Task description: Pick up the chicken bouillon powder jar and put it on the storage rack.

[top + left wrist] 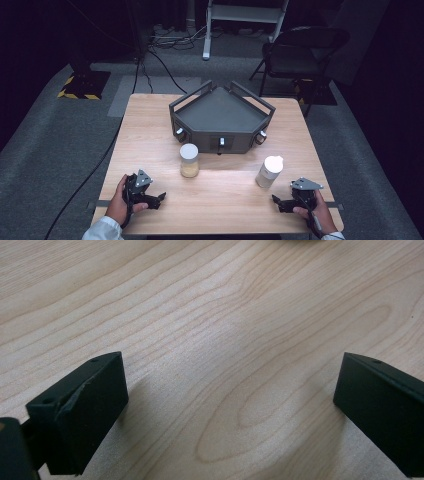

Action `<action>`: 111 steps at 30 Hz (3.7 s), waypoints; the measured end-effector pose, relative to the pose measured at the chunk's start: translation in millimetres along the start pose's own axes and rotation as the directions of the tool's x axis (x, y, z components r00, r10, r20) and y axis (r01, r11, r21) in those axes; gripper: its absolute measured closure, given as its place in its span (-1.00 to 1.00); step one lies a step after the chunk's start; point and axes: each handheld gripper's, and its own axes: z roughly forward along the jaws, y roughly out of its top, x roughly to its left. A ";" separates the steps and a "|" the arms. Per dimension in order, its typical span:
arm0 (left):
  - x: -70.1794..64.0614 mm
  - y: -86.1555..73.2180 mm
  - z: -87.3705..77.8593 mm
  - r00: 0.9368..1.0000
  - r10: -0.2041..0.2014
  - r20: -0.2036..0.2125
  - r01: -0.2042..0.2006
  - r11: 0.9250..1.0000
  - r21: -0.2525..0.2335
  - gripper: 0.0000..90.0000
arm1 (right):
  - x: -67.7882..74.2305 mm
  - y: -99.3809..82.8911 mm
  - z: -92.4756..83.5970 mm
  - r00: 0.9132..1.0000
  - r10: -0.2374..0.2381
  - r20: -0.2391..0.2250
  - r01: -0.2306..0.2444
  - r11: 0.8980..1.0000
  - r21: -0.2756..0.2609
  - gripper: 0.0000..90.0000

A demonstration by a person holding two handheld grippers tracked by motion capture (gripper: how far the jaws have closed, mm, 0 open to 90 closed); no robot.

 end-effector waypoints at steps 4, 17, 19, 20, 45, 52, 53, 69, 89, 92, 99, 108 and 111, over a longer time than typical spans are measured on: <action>0.3 0.2 0.3 1.000 -0.001 0.001 0.001 1.000 0.000 -1.00 | -6.3 1.1 0.5 1.000 0.007 -0.023 -0.007 1.000 0.008 -1.00; 0.5 0.0 -0.1 1.000 0.000 0.001 0.000 1.000 0.001 -1.00 | -7.3 0.9 0.5 1.000 0.004 -0.026 -0.004 1.000 0.008 -1.00; 0.5 0.0 -0.1 1.000 0.000 0.001 0.000 1.000 0.001 -1.00 | -7.3 0.9 0.5 1.000 0.004 -0.026 -0.004 1.000 0.008 -1.00; 0.5 0.0 -0.1 1.000 0.000 0.001 0.000 1.000 0.001 -1.00 | -7.3 0.9 0.6 1.000 0.004 -0.026 -0.004 1.000 0.008 -1.00; -8.8 1.9 -2.8 1.000 -0.006 -0.026 0.006 1.000 -0.009 -0.95 | -7.7 1.0 0.6 1.000 0.004 -0.027 -0.004 1.000 0.008 -1.00; -12.1 2.1 -5.5 1.000 -0.009 -0.024 0.008 1.000 -0.029 -0.95 | -7.7 1.0 0.6 1.000 0.004 -0.028 -0.004 1.000 0.008 -1.00; -12.7 2.4 -5.9 1.000 -0.007 -0.024 0.006 1.000 -0.031 -0.95 | -7.8 1.0 0.6 1.000 0.004 -0.028 -0.004 1.000 0.008 -1.00; -22.2 8.7 -11.5 1.000 0.005 -0.021 -0.007 0.997 -0.076 -0.96 | -7.8 1.0 0.6 1.000 0.004 -0.028 -0.004 1.000 0.008 -1.00; -29.3 26.1 -7.6 0.999 0.045 -0.002 -0.045 0.994 -0.104 -0.96 | -7.8 1.0 0.6 1.000 0.004 -0.028 -0.004 1.000 0.008 -1.00; -30.5 28.9 -6.3 0.999 0.048 0.003 -0.048 0.993 -0.109 -0.96 | -7.9 1.0 0.7 1.000 0.004 -0.028 -0.004 1.000 0.008 -1.00; -31.5 35.0 -3.2 0.998 0.058 0.010 -0.056 0.992 -0.117 -0.96 | -8.0 1.0 0.7 1.000 0.003 -0.029 -0.003 1.000 0.008 -1.00; -31.0 41.5 1.5 0.998 0.059 0.019 -0.056 0.990 -0.132 -0.96 | -8.2 1.0 0.7 1.000 0.002 -0.029 -0.002 1.000 0.008 -1.00; -31.2 44.8 3.7 0.998 0.060 0.022 -0.057 0.990 -0.131 -0.96 | -8.2 1.0 0.7 1.000 0.002 -0.029 -0.002 1.000 0.008 -1.00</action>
